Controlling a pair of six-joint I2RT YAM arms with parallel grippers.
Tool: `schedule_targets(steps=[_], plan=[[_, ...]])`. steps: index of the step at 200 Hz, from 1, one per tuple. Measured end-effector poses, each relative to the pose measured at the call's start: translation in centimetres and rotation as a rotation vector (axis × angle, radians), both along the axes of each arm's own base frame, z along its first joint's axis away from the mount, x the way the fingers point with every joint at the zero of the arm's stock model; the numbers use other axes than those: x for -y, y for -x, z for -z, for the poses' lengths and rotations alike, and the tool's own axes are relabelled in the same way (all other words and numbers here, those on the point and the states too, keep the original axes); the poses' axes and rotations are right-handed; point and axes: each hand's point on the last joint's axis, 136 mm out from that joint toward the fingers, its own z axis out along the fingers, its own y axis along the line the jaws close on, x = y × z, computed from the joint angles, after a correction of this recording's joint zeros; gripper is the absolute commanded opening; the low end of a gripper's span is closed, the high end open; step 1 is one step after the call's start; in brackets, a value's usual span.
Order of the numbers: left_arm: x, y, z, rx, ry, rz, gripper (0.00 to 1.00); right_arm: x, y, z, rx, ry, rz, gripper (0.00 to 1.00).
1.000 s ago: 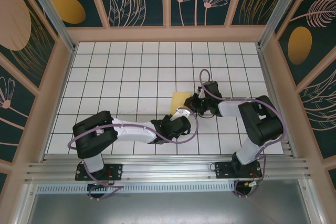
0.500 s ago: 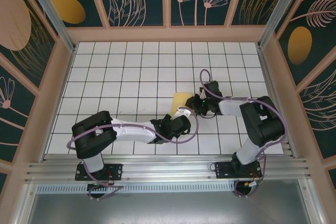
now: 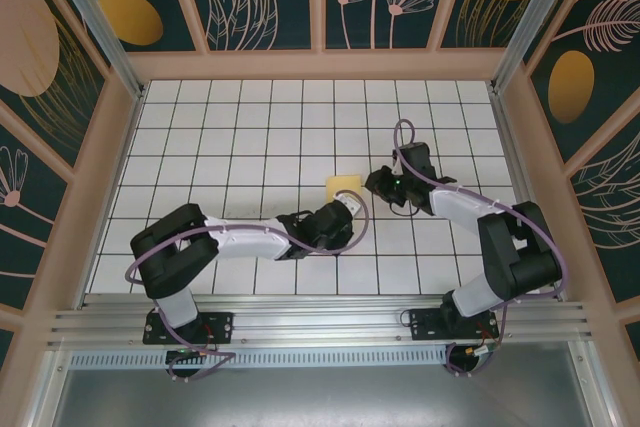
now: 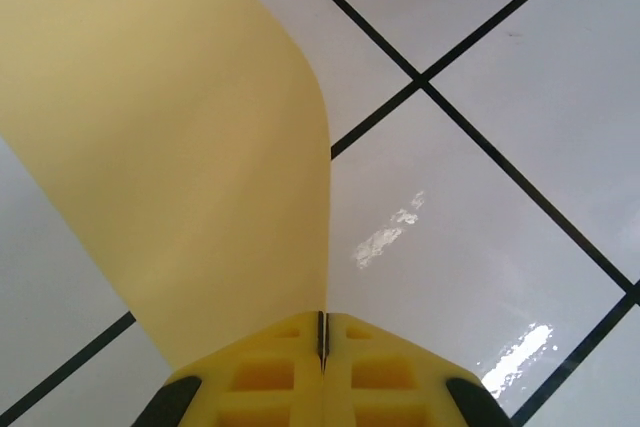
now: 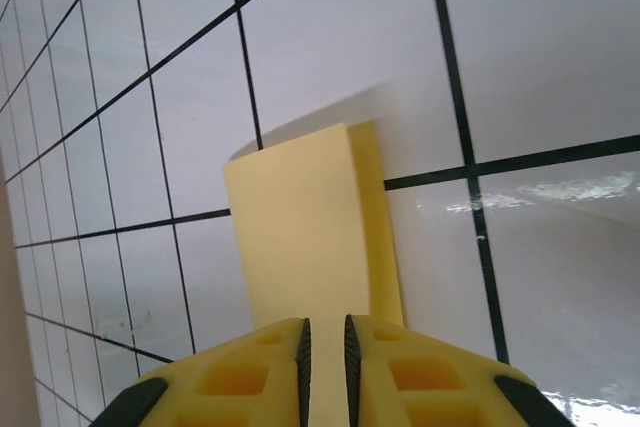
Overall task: Fold a paper plane with a square sheet of paper (pick it up from the middle)
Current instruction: Third fold the triangle at the center of the table.
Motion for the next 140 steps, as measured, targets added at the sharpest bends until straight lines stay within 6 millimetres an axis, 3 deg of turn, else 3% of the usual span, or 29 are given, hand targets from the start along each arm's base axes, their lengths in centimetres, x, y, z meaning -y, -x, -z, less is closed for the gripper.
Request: schedule_targets(steps=[24, 68, 140], plan=[[-0.9, -0.2, -0.3, -0.051, 0.040, 0.006, 0.00, -1.2, -0.3, -0.1, 0.001, -0.029, -0.054, 0.13], [0.2, 0.8, -0.9, -0.107, 0.104, 0.059, 0.00, -3.3, -1.1, 1.2, -0.023, -0.047, -0.141, 0.13], [-0.1, 1.5, -0.1, -0.139, 0.113, 0.058, 0.00, -4.8, -2.7, 2.1, -0.021, -0.042, -0.219, 0.13]])
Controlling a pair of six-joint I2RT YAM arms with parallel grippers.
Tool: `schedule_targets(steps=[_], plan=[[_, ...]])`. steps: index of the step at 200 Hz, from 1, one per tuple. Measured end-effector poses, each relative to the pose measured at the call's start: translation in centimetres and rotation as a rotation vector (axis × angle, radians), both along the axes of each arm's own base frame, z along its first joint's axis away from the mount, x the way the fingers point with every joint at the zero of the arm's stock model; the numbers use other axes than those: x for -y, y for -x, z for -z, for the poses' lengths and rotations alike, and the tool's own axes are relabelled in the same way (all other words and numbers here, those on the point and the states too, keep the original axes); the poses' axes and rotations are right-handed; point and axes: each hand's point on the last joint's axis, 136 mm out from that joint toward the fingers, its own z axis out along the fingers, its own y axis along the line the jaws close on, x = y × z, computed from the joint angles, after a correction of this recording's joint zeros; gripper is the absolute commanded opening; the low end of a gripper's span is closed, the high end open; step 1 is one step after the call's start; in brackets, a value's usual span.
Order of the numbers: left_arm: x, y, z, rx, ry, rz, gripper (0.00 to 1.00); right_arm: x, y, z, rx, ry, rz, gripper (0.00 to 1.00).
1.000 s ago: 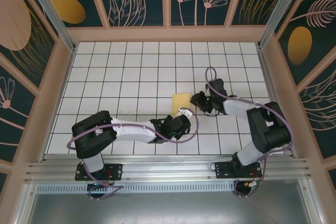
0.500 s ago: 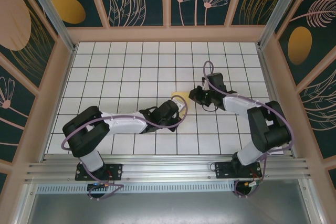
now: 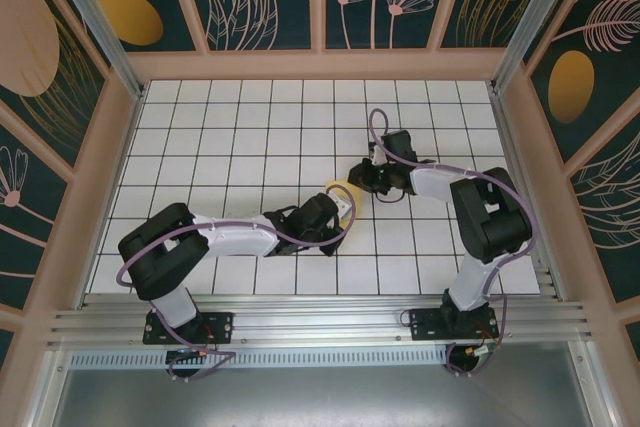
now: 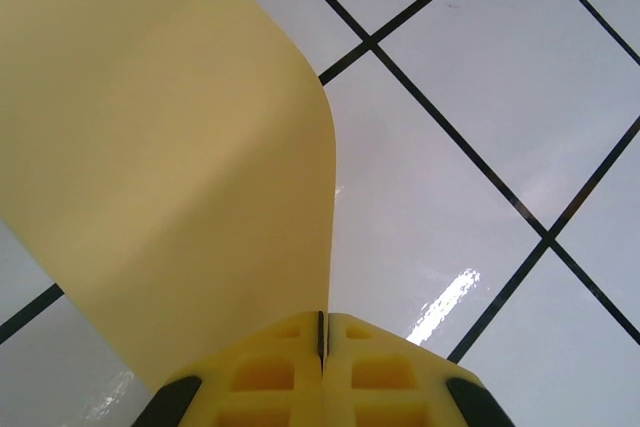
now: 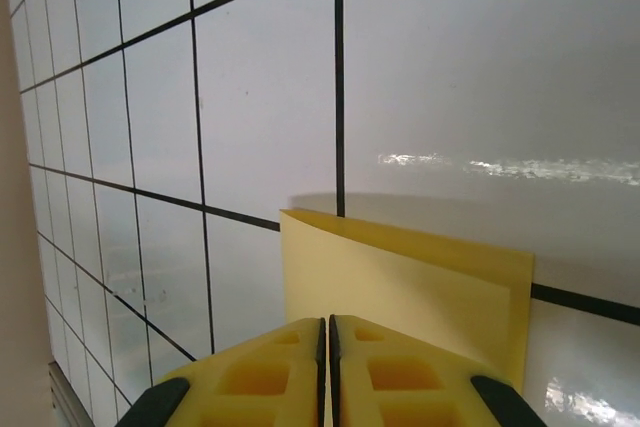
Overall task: Fold a paper plane with a square sheet of paper (pick it up from the middle)
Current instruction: Third fold the triangle at the center of the table.
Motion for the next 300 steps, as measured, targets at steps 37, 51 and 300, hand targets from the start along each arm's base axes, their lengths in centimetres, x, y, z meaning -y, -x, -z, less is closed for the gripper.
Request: schedule_targets(steps=[37, 51, 300], plan=[[0.0, 0.0, 0.0, 0.000, 0.000, -0.001, 0.00, -0.2, 0.4, 1.6, -0.036, 0.026, -0.034, 0.13], [0.0, 0.0, 0.0, 0.000, 0.000, 0.000, 0.00, -0.2, 0.8, 2.3, -0.052, 0.040, -0.046, 0.13], [-2.5, -3.4, 2.4, -0.167, 0.004, -0.114, 0.07, 0.2, 1.2, 4.1, -0.032, 0.138, -0.092, 0.13]])
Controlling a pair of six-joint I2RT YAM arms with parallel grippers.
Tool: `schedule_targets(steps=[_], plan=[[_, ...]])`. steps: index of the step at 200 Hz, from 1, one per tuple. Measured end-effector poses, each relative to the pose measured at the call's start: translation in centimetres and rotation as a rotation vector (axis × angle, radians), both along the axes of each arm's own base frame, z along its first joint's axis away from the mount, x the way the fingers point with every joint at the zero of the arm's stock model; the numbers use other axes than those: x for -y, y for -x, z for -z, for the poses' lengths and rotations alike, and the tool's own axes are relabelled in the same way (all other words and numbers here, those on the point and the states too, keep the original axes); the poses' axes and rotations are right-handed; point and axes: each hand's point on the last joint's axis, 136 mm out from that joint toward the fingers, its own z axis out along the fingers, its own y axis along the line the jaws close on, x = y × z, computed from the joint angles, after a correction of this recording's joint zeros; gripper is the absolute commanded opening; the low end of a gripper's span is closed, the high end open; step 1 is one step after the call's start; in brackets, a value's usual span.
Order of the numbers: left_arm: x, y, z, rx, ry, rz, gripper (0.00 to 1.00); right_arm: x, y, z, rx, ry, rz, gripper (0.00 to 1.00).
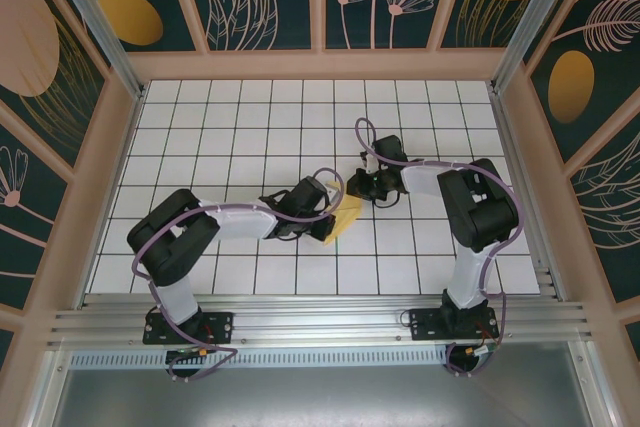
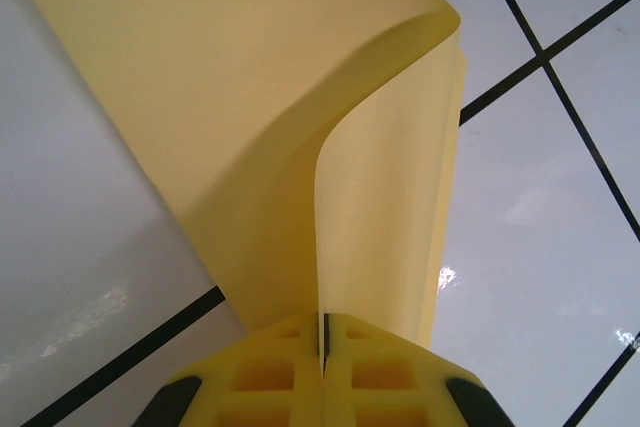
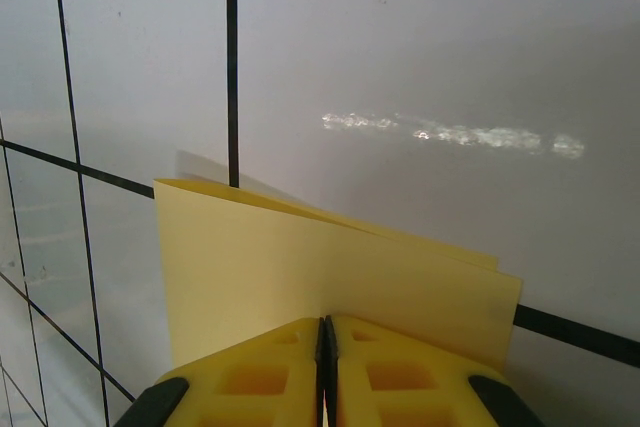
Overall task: Fold a paper plane with a square sheet of paper (pick it up from the middle)
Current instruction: Third fold the triangle at the center of the table.
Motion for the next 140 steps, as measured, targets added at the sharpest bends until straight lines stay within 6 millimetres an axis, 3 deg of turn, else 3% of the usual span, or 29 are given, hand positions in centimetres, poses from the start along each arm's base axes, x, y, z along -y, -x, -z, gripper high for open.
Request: schedule_targets(steps=[140], plan=[[0.75, 0.75, 0.57, -0.049, 0.035, 0.028, 0.12, 0.00, -0.02, 0.03, 0.005, 0.009, 0.002, 0.13]])
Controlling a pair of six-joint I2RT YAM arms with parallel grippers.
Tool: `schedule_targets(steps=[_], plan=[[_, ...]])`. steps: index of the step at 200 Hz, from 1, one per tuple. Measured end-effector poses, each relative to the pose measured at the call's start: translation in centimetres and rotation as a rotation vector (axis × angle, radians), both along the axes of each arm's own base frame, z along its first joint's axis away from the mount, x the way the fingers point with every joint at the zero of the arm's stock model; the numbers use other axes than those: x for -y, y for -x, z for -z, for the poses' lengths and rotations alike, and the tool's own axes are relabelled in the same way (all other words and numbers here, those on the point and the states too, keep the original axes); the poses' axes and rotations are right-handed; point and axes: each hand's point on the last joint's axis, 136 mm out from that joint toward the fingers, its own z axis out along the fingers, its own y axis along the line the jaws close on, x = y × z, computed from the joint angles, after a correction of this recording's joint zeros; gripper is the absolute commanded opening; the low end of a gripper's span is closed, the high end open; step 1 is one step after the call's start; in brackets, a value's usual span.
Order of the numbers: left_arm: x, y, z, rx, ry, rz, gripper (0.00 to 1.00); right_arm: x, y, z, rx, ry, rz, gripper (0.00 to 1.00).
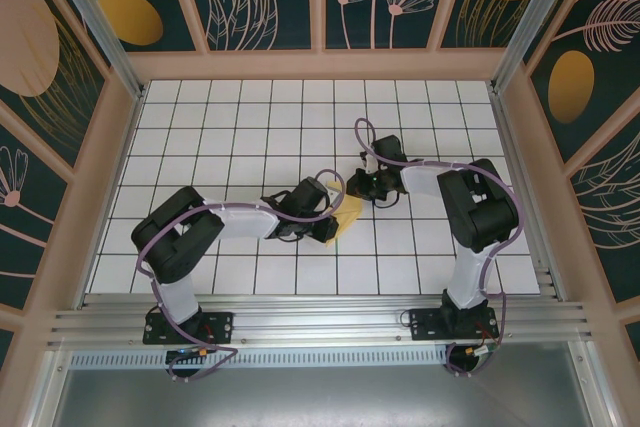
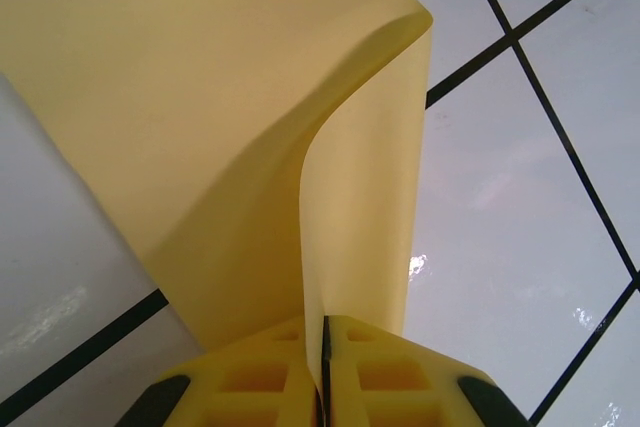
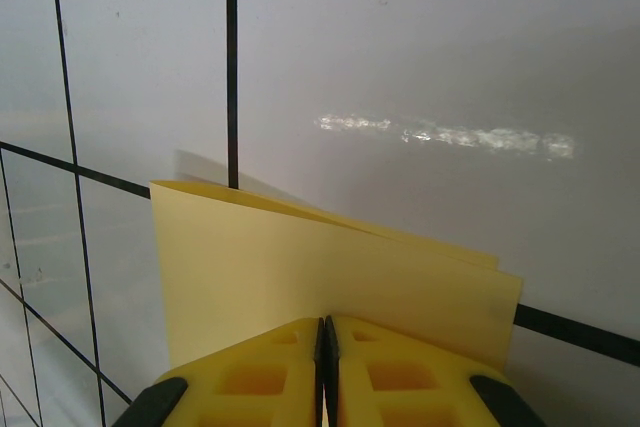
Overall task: Fold a paper plane with a square sheet of paper (pick it up from the middle)
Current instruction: Third fold the triangle at the center of the table.
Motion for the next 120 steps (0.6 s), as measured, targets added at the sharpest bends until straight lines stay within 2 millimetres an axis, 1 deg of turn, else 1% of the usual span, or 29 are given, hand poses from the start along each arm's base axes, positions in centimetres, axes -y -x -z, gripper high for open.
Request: schedule_targets(steps=[120], plan=[[-0.08, -0.16, 0.03, 0.001, -0.003, -0.015, 0.12, 0.00, -0.01, 0.02, 0.001, 0.002, 0.001, 0.13]])
